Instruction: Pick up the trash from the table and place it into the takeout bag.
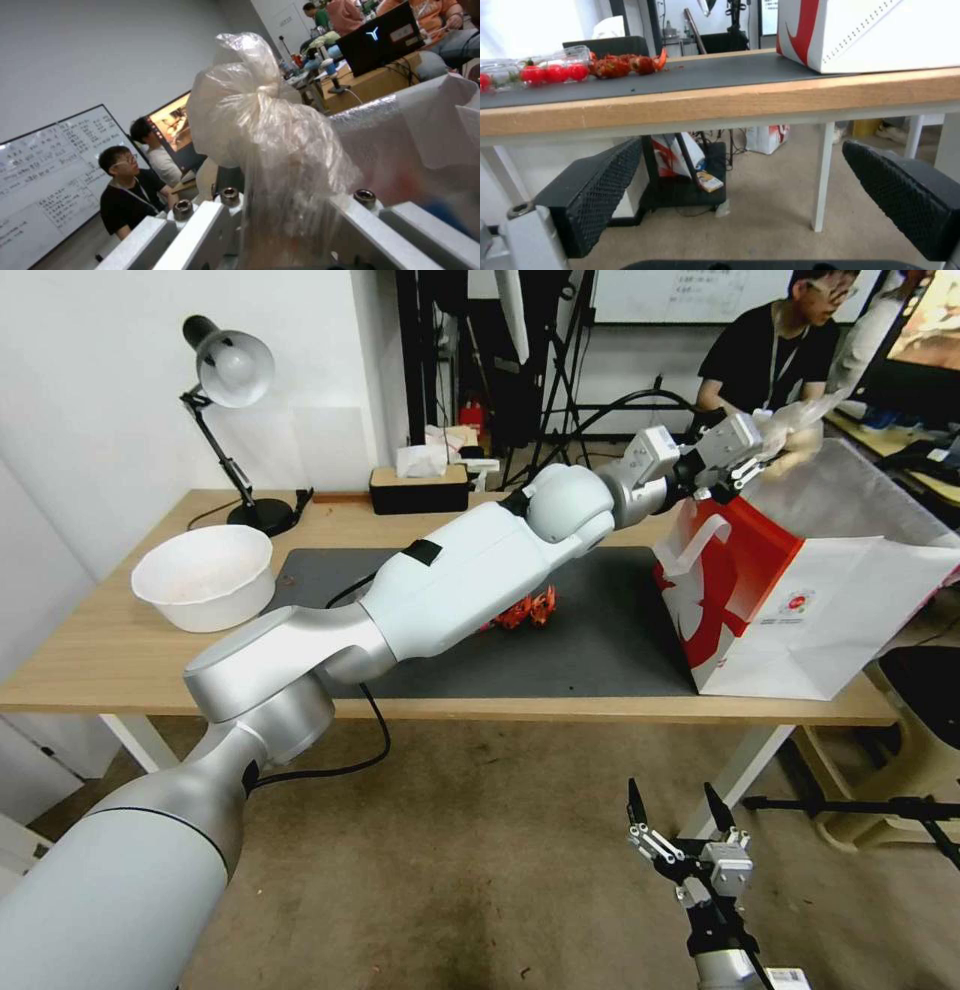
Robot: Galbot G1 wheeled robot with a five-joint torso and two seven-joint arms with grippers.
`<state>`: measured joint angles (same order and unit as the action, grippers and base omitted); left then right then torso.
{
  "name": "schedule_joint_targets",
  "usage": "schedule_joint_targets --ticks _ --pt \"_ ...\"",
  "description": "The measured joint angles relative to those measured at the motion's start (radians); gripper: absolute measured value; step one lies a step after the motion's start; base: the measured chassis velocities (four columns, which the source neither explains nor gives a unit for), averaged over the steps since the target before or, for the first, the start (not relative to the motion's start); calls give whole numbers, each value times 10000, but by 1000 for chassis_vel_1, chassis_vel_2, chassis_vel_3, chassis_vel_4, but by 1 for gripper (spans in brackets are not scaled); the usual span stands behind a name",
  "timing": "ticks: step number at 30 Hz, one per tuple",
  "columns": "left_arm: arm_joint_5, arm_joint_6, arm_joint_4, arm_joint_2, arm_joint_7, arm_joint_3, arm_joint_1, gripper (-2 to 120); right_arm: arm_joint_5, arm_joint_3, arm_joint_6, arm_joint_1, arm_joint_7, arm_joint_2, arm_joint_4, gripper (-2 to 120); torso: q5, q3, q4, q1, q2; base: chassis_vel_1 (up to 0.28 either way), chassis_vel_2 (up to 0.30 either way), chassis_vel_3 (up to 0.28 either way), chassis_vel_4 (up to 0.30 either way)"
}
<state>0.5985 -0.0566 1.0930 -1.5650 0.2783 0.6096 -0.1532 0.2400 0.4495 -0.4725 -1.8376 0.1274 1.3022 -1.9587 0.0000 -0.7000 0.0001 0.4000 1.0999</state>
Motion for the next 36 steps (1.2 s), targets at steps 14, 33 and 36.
schedule_joint_targets --ticks 14,33,36 --pt "83 2 96 -55 -14 -58 111 34 41 26 -49 11 -1 52 87 100 0 0 -1 0 0 0 0 0 0" --pt "454 348 735 160 -1110 -354 296 99 75 -11 -70 33 16 19 75 100 -1 1 -4 0 2 0 0 0 0" --pt "466 753 1393 809 -1298 -589 722 100 79 -14 -70 32 17 -15 55 100 -2 0 -2 0 2 0 0 0 0"
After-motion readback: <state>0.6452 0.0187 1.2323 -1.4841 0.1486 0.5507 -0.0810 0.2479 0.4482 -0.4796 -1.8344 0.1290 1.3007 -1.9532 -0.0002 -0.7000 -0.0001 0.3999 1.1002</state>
